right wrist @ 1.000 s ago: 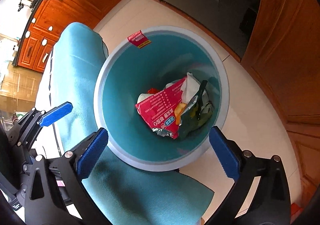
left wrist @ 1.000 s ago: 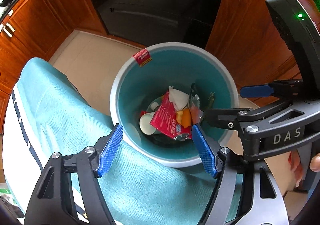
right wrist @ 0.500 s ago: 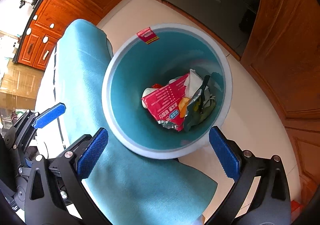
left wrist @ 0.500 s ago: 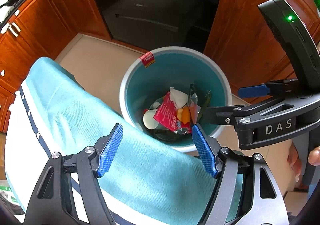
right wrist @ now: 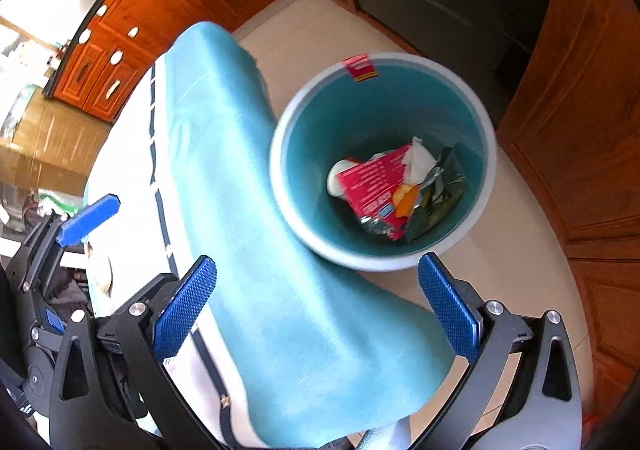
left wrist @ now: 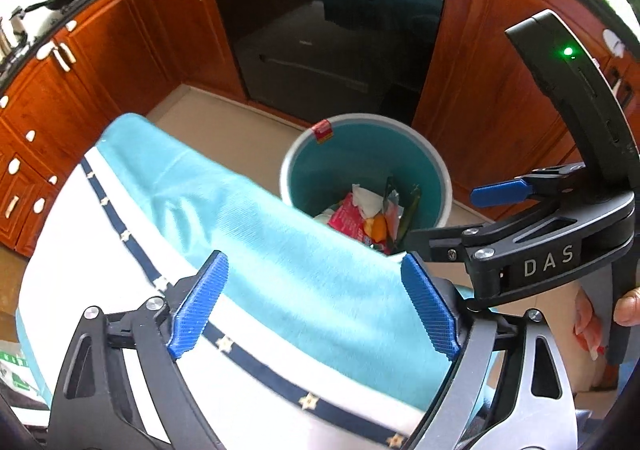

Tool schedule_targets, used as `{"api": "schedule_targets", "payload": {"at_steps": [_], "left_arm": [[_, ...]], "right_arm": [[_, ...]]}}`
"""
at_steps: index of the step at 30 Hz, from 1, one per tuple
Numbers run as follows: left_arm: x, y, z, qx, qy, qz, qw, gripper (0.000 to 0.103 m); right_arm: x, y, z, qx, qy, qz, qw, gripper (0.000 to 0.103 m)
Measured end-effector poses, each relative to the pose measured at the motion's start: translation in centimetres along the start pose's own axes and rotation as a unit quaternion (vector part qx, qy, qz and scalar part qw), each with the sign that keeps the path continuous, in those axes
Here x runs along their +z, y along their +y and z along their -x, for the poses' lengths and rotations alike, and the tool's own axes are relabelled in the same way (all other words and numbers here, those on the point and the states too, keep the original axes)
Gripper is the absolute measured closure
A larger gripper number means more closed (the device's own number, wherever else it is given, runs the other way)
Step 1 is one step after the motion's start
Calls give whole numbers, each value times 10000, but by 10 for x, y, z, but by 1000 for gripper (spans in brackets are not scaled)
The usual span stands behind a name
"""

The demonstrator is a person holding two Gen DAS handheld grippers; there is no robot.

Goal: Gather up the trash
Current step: 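Move both tools back over the table toward the pink box and coconut shell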

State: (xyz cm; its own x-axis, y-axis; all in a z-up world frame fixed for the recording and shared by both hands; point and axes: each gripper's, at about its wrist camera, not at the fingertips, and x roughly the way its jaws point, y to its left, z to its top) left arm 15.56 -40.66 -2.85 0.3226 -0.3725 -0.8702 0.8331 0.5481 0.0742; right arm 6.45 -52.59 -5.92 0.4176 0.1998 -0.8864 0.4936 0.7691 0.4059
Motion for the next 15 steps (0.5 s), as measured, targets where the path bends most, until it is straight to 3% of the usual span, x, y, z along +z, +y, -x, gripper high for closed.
{"api": "schedule_targets", "payload": {"at_steps": [15], "left_arm": [[-128, 58, 73, 479, -59, 317, 9983, 7]], "right_arm": [[-93, 102, -8, 348, 520, 924, 9938, 6]]}}
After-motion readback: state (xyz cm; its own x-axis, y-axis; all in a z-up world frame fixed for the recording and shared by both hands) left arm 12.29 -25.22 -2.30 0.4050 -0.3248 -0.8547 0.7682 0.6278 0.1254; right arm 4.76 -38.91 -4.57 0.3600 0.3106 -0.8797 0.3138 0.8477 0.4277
